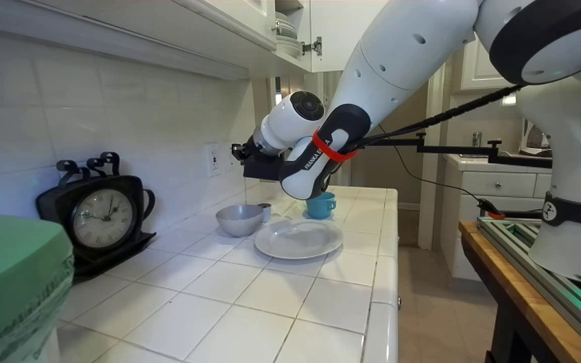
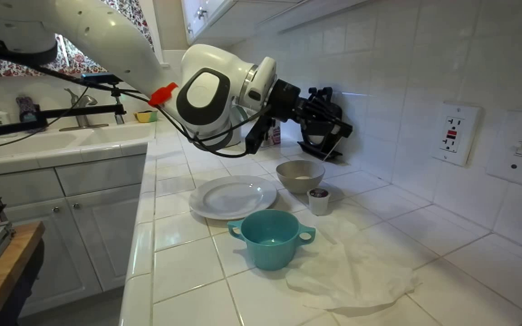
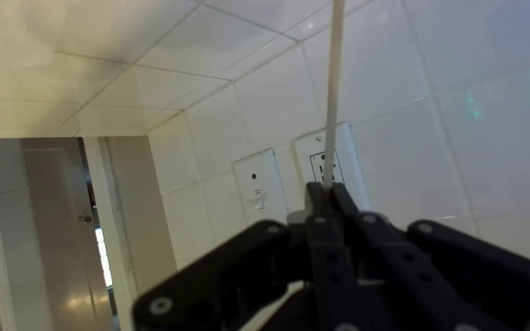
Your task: Use the stirrer on the plate to stir the contents in the bowl then place it back on the plate
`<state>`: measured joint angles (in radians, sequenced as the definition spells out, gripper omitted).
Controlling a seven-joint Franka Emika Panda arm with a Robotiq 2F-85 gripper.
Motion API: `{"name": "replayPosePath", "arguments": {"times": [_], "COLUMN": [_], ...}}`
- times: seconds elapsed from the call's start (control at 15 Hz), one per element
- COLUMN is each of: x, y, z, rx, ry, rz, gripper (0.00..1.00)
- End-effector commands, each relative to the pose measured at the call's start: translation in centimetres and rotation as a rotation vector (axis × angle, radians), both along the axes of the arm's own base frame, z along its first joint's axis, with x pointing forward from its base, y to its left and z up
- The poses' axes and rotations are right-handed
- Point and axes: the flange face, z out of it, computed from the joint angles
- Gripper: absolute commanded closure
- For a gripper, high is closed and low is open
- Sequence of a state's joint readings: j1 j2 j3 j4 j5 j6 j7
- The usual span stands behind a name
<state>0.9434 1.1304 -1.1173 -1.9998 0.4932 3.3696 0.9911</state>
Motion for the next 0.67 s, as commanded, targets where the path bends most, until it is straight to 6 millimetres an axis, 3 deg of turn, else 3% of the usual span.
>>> {"name": "replayPosePath", "arguments": {"times": [0.0,0.6], "x": [0.8,2.0], "y": [0.4,3.6], "z": [-0.1,-0.7], "rx": [-0.035,-0.023], "ry": [-0.057,-0.084], "rz": [-0.010,0.060], "gripper": [0.99,0.99]}}
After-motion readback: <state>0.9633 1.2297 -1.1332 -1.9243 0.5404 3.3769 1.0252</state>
